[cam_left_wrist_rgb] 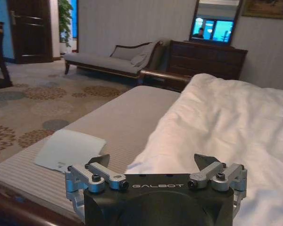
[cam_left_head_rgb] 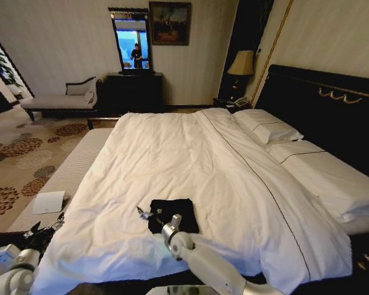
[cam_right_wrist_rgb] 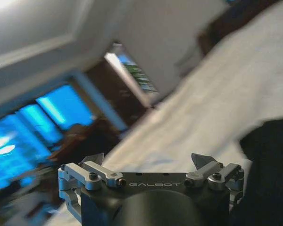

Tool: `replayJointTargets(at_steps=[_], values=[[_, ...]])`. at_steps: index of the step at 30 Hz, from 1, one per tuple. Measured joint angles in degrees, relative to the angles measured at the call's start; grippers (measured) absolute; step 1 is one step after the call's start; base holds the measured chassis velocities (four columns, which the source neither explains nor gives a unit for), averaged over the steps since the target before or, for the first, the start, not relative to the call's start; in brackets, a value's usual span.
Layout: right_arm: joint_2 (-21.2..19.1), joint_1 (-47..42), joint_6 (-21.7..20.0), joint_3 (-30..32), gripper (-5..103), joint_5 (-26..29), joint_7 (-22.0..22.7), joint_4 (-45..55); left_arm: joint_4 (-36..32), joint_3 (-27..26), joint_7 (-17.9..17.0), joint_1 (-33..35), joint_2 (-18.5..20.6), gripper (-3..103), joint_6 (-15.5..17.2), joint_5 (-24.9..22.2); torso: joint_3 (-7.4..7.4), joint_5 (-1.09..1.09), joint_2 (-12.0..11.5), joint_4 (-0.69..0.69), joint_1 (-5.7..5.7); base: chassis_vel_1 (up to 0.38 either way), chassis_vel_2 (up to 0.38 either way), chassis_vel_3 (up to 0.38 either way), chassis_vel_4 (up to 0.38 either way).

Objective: Fold the clothes on the bed.

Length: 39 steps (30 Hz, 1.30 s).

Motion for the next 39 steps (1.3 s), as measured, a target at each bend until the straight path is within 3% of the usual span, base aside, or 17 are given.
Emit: replayJointTargets(at_steps=[4,6,7,10,11,12,14,15,16,18,20,21,25,31,39], values=[[-4.6,-1.3,2.1,5.1,100,-1.1,-7.9,6.0,-4.6,1.8,0.0,1.8,-0.7,100,-0.1,0.2,0.00,0.03,0.0,0.00,0.00,0.000,0.000,0.000,0.000],[-5.9,-1.5,2.5,7.1,100,-1.8,-8.7,7.3,-5.5,2.1,0.0,2.1,-0.8,100,-0.3,0.4,-0.01,0.02,0.0,0.00,0.00,0.000,0.000,0.000,0.000],[-8.5,-1.9,3.2,10.7,100,-3.7,-9.3,9.6,-7.6,3.0,-0.2,2.9,-1.0,100,-0.5,0.9,-0.01,0.02,0.0,-0.01,0.00,0.000,0.000,0.000,0.000],[-15.6,-3.7,3.3,18.9,100,-6.4,-3.2,16.3,-12.9,5.5,-2.3,4.9,-2.0,100,-0.9,1.6,0.00,0.03,0.0,-0.02,0.00,0.000,0.000,0.000,0.000],[-17.8,-5.4,2.2,23.0,100,-6.7,2.6,19.9,-15.2,6.7,-3.4,5.8,-2.7,100,-1.4,2.4,0.00,0.01,0.0,-0.03,0.01,0.000,0.000,0.000,0.000],[-17.8,-5.4,2.2,23.0,100,-6.7,2.6,19.9,-15.2,6.7,-3.4,5.8,-2.7,100,-1.4,2.4,0.00,0.01,0.0,-0.03,0.01,0.000,0.000,0.000,0.000],[-19.8,-9.0,1.0,29.1,100,-9.2,10.9,24.7,-19.0,8.4,-5.1,7.4,-4.2,100,-4.2,5.2,0.00,0.03,0.0,-0.04,0.01,0.000,0.000,0.000,0.000],[-20.3,-12.4,0.0,34.2,100,-13.2,14.4,27.5,-21.6,9.2,-5.8,8.2,-5.5,100,-5.7,7.7,-0.01,0.05,0.0,-0.04,0.00,0.000,0.000,0.000,0.000],[-20.3,-16.1,-0.2,38.7,100,-16.9,16.1,29.5,-24.1,9.9,-6.4,9.0,-6.9,100,-6.9,10.1,-0.01,0.03,0.0,-0.01,-0.01,0.000,0.000,0.000,0.000],[-20.0,-18.6,-0.3,41.3,100,-19.4,16.8,30.6,-25.3,10.2,-6.5,9.5,-7.5,100,-7.7,11.2,-0.01,0.03,0.0,-0.02,-0.01,0.000,0.000,0.000,0.000],[-17.5,-25.9,-0.8,49.4,100,-27.9,18.2,34.2,-28.4,10.9,-6.4,10.8,-9.8,100,-11.9,15.1,-0.01,0.03,0.0,-0.02,-0.01,0.000,0.000,0.000,0.000],[-17.5,-25.9,-0.8,49.4,100,-27.9,18.2,34.2,-28.4,10.9,-6.4,10.8,-9.8,100,-11.9,15.1,-0.01,0.03,0.0,-0.02,-0.01,0.000,0.000,0.000,0.000],[-9.0,-37.7,-2.8,57.6,100,-36.0,21.2,42.6,-33.5,12.8,-4.1,14.6,-12.6,100,-15.8,19.5,-0.01,0.06,0.0,-0.02,-0.01,0.000,0.000,0.000,0.000],[-3.3,-47.0,-3.9,61.6,100,-40.1,21.4,49.6,-37.4,16.8,-1.8,16.9,-13.6,100,-16.1,19.8,-0.02,-0.02,0.0,-0.04,-0.02,0.000,0.000,0.000,0.000],[-2.9,-47.7,-4.0,61.8,100,-40.3,20.8,50.3,-37.7,17.4,-1.2,17.0,-13.6,100,-16.0,19.9,0.00,0.00,0.0,-0.01,0.00,0.000,0.000,0.000,0.000]])
